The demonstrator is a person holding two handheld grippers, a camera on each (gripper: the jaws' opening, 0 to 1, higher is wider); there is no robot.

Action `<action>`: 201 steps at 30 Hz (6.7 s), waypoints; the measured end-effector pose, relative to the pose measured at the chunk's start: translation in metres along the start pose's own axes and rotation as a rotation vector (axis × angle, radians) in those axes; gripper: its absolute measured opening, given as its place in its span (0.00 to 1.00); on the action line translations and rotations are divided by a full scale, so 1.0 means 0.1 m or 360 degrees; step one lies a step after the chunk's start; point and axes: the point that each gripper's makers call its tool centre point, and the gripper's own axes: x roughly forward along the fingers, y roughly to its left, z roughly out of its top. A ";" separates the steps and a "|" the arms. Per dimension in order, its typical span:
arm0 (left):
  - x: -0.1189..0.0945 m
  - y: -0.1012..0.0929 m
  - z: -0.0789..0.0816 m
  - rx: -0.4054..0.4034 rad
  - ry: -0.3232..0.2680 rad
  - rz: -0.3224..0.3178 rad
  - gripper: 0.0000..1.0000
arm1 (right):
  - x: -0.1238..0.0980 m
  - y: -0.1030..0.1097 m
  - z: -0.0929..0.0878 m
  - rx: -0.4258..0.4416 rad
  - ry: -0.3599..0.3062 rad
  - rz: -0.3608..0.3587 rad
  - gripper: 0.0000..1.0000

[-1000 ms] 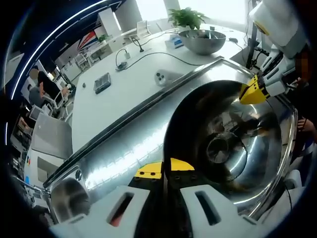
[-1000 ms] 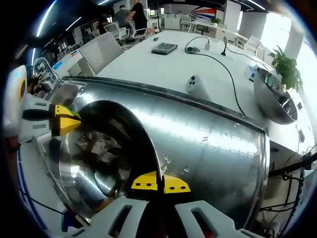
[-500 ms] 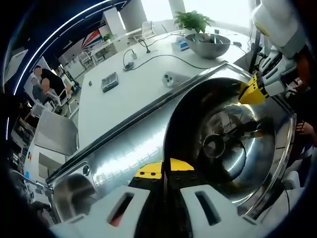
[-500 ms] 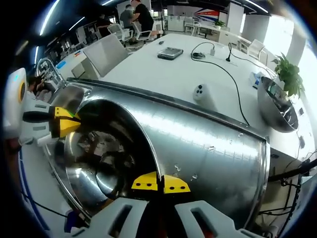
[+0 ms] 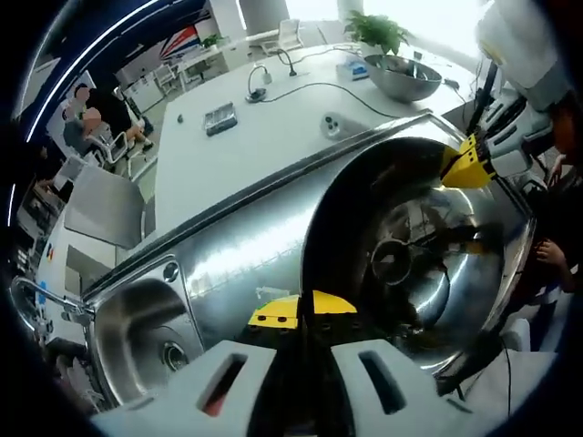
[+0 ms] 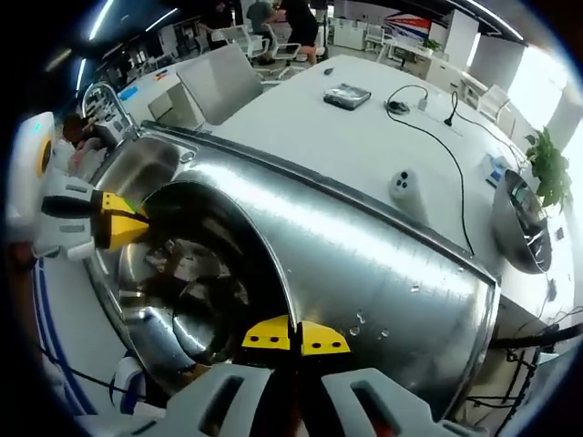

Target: Pick up bowl with dirty water move over sink pour dirty water into sink return bowl to place

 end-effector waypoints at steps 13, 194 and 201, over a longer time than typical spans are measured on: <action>-0.25 0.64 -0.41 -0.0172 0.0025 0.0069 0.00 | 0.08 0.68 0.47 -0.0180 0.0018 0.0046 0.00; -2.90 3.15 -0.98 -0.0335 -0.1197 0.1790 0.00 | -1.68 3.32 2.94 -0.1017 -0.2069 -0.0564 0.00; -2.75 3.06 -0.89 -0.0363 -0.1080 0.1584 0.00 | -1.61 3.15 2.88 -0.0992 -0.1883 -0.0506 0.00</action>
